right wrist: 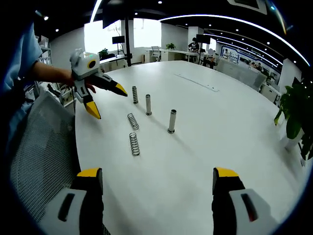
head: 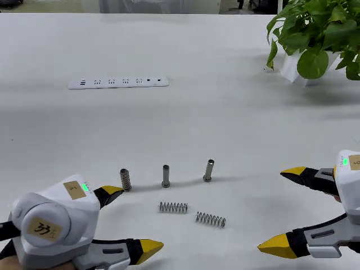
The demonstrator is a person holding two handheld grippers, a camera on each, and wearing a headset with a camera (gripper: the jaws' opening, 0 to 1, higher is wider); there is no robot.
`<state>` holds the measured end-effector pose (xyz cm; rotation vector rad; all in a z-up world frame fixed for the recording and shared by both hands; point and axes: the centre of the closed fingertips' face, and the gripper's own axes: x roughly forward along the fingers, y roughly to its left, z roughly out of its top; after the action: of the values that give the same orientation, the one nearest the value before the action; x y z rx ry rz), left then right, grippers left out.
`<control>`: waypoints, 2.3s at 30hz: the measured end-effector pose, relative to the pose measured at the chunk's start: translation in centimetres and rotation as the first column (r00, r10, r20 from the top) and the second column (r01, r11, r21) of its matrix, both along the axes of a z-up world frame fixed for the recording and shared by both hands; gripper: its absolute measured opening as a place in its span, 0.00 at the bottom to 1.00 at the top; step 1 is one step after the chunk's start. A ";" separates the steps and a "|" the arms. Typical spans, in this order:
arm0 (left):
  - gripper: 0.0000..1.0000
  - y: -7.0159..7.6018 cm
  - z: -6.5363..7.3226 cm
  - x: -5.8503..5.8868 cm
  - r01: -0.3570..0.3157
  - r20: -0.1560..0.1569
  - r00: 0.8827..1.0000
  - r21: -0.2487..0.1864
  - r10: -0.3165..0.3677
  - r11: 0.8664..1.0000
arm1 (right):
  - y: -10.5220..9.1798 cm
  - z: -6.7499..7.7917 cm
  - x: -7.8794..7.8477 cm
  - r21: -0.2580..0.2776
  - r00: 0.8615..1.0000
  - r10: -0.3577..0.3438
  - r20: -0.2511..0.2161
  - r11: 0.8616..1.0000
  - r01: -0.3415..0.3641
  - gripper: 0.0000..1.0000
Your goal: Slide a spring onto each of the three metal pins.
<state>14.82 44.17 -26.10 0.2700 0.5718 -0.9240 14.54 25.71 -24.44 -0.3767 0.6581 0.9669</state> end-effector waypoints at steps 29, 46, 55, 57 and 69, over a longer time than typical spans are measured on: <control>0.27 -3.2 -3.0 2.0 0.190 -0.025 0.982 0.107 -0.188 0.976 | -0.6 -1.0 -0.4 0.023 0.999 -0.028 -0.025 0.999 0.028 0.91; 0.18 -3.2 -3.4 1.9 0.254 -0.066 0.967 0.159 -0.247 0.954 | -0.7 -1.1 -0.6 0.034 0.999 -0.041 -0.033 0.999 0.043 0.91; 0.14 -3.3 -3.4 1.6 0.327 -0.084 0.945 0.230 -0.316 0.917 | -0.6 -1.1 -0.7 0.038 0.998 -0.044 -0.036 0.998 0.046 0.91; 0.14 -3.2 -3.5 1.5 0.336 -0.090 0.942 0.241 -0.324 0.910 | -0.6 -1.1 -0.7 0.038 0.998 -0.044 -0.034 0.998 0.046 0.91; 0.12 -3.1 -3.6 1.3 0.412 -0.112 0.911 0.313 -0.397 0.856 | -0.7 -1.2 -0.9 0.044 0.998 -0.055 -0.036 0.997 0.057 0.90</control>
<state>16.09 41.05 -29.68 0.6972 0.7271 -1.2433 13.63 25.01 -25.62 -0.3011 0.6740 0.9347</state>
